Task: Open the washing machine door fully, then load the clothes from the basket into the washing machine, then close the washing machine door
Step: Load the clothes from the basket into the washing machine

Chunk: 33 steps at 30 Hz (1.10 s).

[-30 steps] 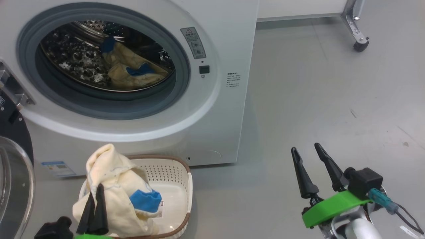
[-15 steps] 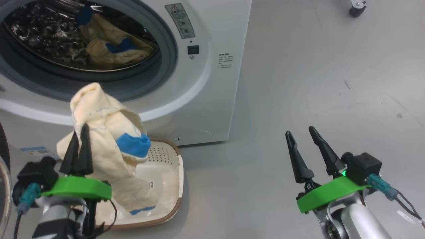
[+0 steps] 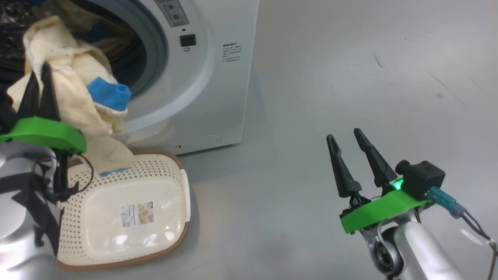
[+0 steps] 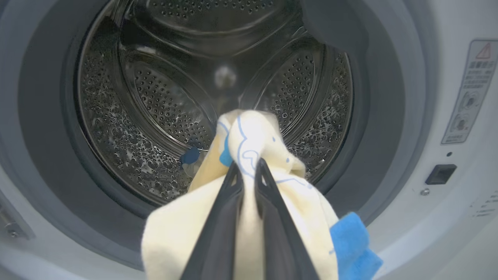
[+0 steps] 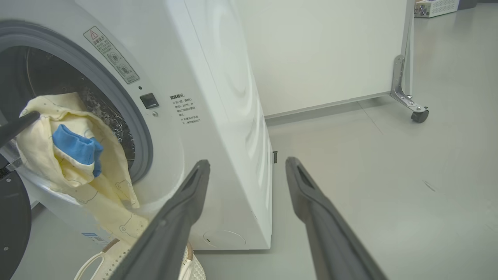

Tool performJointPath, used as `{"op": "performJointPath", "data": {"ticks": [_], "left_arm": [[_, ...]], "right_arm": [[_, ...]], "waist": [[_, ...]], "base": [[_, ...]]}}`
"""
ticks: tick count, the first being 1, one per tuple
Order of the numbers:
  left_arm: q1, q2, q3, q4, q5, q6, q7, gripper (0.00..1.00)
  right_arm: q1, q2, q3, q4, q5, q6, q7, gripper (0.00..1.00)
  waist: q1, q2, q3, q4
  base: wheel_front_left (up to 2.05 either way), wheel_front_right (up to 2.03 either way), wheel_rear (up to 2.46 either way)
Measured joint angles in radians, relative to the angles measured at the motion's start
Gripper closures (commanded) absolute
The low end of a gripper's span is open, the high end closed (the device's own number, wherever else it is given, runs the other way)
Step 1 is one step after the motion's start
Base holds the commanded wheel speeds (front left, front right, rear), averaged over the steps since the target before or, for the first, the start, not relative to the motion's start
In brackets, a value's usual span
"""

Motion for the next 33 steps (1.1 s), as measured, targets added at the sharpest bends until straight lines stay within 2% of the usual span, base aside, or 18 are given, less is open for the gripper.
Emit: {"op": "performJointPath", "data": {"ticks": [8,16,25,33], "left_arm": [[-0.168,0.048,0.011,0.183,0.014,0.010,0.002,1.00],[-0.315,0.060,-0.010,0.324,0.038,0.017,-0.002,1.00],[-0.431,0.072,-0.038,0.419,0.059,0.017,-0.008,1.00],[-0.607,0.106,-0.057,0.465,0.076,0.017,-0.008,1.00]], "right_arm": [[-0.021,0.000,0.026,-0.004,0.018,0.000,0.000,0.00],[-0.040,0.000,0.048,-0.007,0.019,0.000,0.000,0.00],[-0.077,0.000,0.091,-0.009,0.034,0.000,0.000,0.00],[-0.126,0.000,0.119,-0.023,0.034,0.000,0.000,0.00]], "waist": [[0.0001,0.0000,0.070,-0.061],[0.0001,0.0000,0.137,-0.094],[0.0000,0.0000,0.179,-0.102],[0.0001,0.0000,0.276,-0.117]], "base": [[0.00,0.00,0.00],[0.00,0.00,0.00],[0.00,0.00,0.00],[0.00,0.00,0.00]]}}
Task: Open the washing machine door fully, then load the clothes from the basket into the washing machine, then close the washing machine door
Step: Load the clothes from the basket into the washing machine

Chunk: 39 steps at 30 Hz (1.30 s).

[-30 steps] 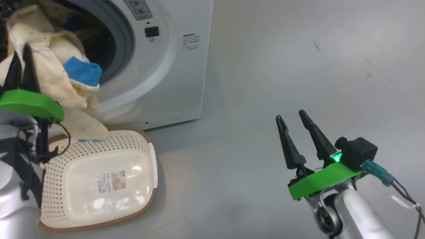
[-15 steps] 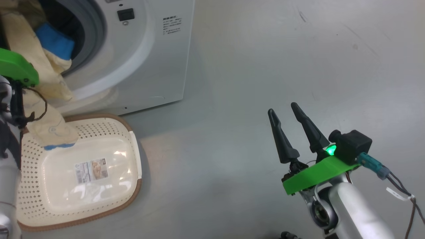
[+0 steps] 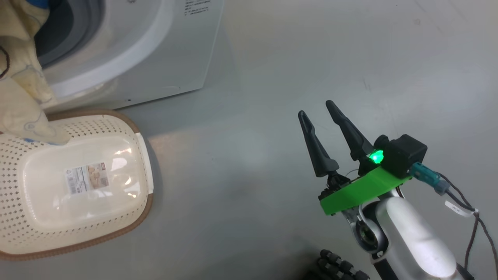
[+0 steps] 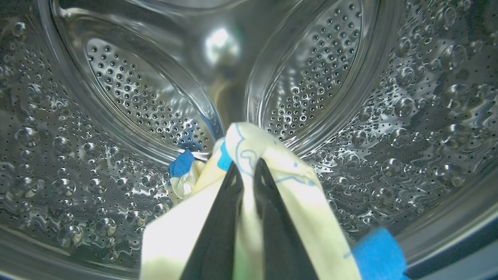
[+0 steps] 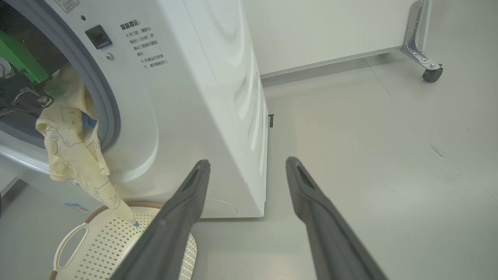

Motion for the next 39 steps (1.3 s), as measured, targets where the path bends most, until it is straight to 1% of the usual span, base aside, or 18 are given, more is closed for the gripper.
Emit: {"op": "performJointPath", "data": {"ticks": [5,13,19,23,39], "left_arm": [[-0.069,0.007,-0.020,0.037,0.012,0.000,-0.009,1.00],[-0.128,0.011,-0.051,0.084,0.035,0.006,-0.017,1.00],[-0.192,0.033,-0.058,0.111,0.035,0.005,-0.017,1.00],[-0.238,0.036,-0.058,0.114,0.035,0.005,-0.027,1.00],[-0.310,0.050,-0.075,0.092,0.035,0.010,-0.053,1.00]], "right_arm": [[-0.014,0.000,0.006,0.000,0.000,0.000,0.000,0.00],[-0.014,0.000,0.027,-0.001,0.000,0.000,0.000,0.00],[-0.014,0.000,0.030,-0.007,0.000,0.000,0.000,0.00],[-0.015,0.000,0.028,-0.010,0.000,0.000,0.000,0.00],[-0.042,0.000,0.029,-0.021,0.000,0.000,0.000,0.00]], "waist": [[0.0000,0.0000,0.045,-0.001],[-0.0002,0.0000,0.066,-0.003],[-0.0002,0.0000,0.093,-0.011],[-0.0001,0.0000,0.120,-0.012],[-0.0001,0.0000,0.176,-0.022]], "base": [[0.00,0.00,0.00],[0.00,0.00,0.00],[0.00,0.00,0.00],[0.00,0.00,0.00],[0.00,0.00,0.00]]}}
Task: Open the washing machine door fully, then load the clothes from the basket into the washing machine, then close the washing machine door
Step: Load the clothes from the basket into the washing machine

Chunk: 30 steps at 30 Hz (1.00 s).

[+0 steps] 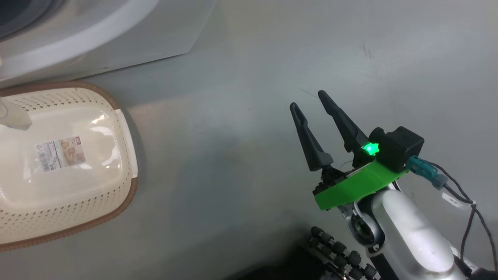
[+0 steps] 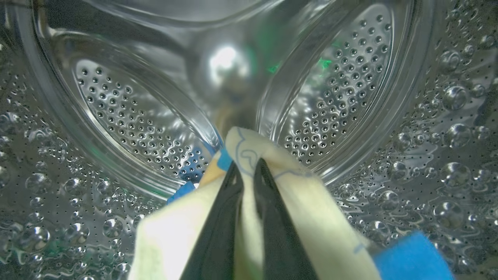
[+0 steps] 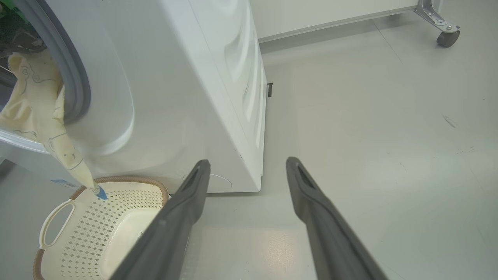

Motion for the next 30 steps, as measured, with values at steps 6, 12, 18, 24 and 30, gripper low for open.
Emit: {"op": "performJointPath", "data": {"ticks": [6,12,18,24,30], "left_arm": [[-0.010,0.005,0.007,-0.093,0.000,0.017,-0.001,1.00],[-0.001,0.005,0.011,-0.080,0.000,0.025,-0.008,1.00],[0.006,0.003,-0.007,0.008,0.000,0.020,0.042,0.85],[0.003,-0.002,-0.026,0.079,-0.002,0.015,0.095,0.28],[0.003,-0.026,-0.043,0.127,-0.002,0.016,0.135,0.00]], "right_arm": [[-0.003,0.000,0.000,-0.005,0.000,0.000,0.000,0.00],[-0.014,0.000,-0.001,-0.004,0.003,0.000,0.000,0.00],[-0.014,0.000,-0.001,-0.002,0.003,0.000,0.000,0.00],[-0.014,0.000,0.000,0.005,0.003,0.000,0.000,0.00],[-0.013,0.000,-0.001,0.008,0.003,0.000,0.000,0.00]], "waist": [[-0.0001,0.0000,0.010,-0.002],[-0.0001,0.0000,0.001,0.000],[-0.0001,0.0000,-0.012,0.005],[-0.0001,0.0000,-0.027,0.007],[-0.0001,0.0000,-0.044,0.015]], "base": [[0.00,0.00,0.00],[0.00,0.00,0.00],[0.00,0.00,0.00],[0.00,0.00,0.00],[0.00,0.00,0.00]]}}
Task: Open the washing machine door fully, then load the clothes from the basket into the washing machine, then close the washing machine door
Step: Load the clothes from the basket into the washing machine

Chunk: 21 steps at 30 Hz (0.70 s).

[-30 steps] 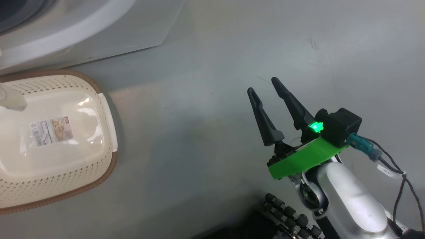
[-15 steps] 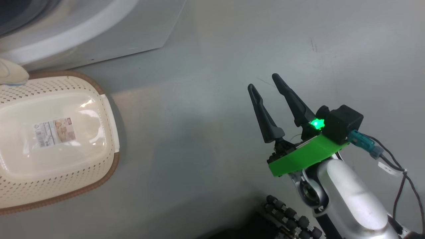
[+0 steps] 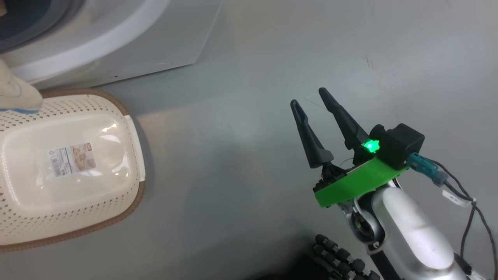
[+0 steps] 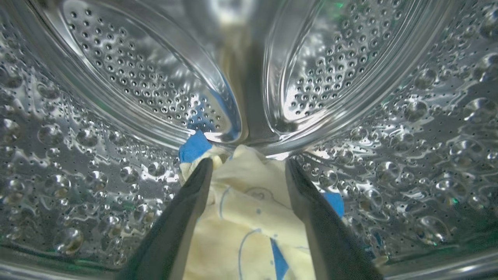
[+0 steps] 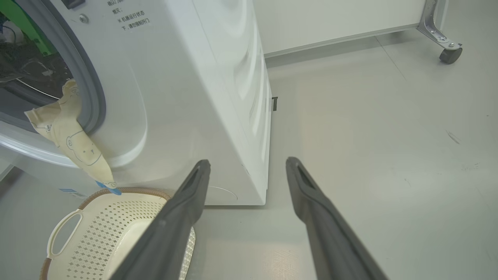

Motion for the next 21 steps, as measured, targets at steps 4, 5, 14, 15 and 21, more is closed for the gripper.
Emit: {"op": "performJointPath", "data": {"ticks": [4,5,14,15,21], "left_arm": [[-0.001,-0.011,-0.002,0.029,-0.008,0.003,0.029,0.00],[-0.001,-0.013,-0.002,0.031,-0.009,0.004,0.029,0.00],[0.015,-0.060,-0.008,0.051,-0.035,0.015,0.015,0.00],[0.019,-0.066,-0.008,0.051,-0.035,0.014,0.012,0.00],[0.055,-0.081,-0.019,0.054,-0.046,0.011,-0.023,0.00]], "right_arm": [[0.000,0.000,-0.003,0.000,0.000,0.000,0.000,0.00],[0.000,0.000,-0.004,0.001,0.000,0.000,0.000,0.00],[0.000,0.000,-0.013,0.010,-0.005,0.000,0.000,0.00],[0.000,0.000,-0.015,0.011,-0.005,0.000,0.000,0.00],[0.000,0.000,-0.021,0.014,-0.012,0.000,0.000,0.00]], "waist": [[0.0000,0.0000,-0.006,0.008],[0.0000,0.0000,-0.008,0.010],[0.0000,0.0000,-0.032,0.040],[0.0000,0.0000,-0.034,0.044],[0.0000,0.0000,-0.054,0.063]], "base": [[0.00,0.00,0.00],[0.00,0.00,0.00],[0.00,0.00,0.00],[0.00,0.00,0.00],[0.00,0.00,0.00]]}}
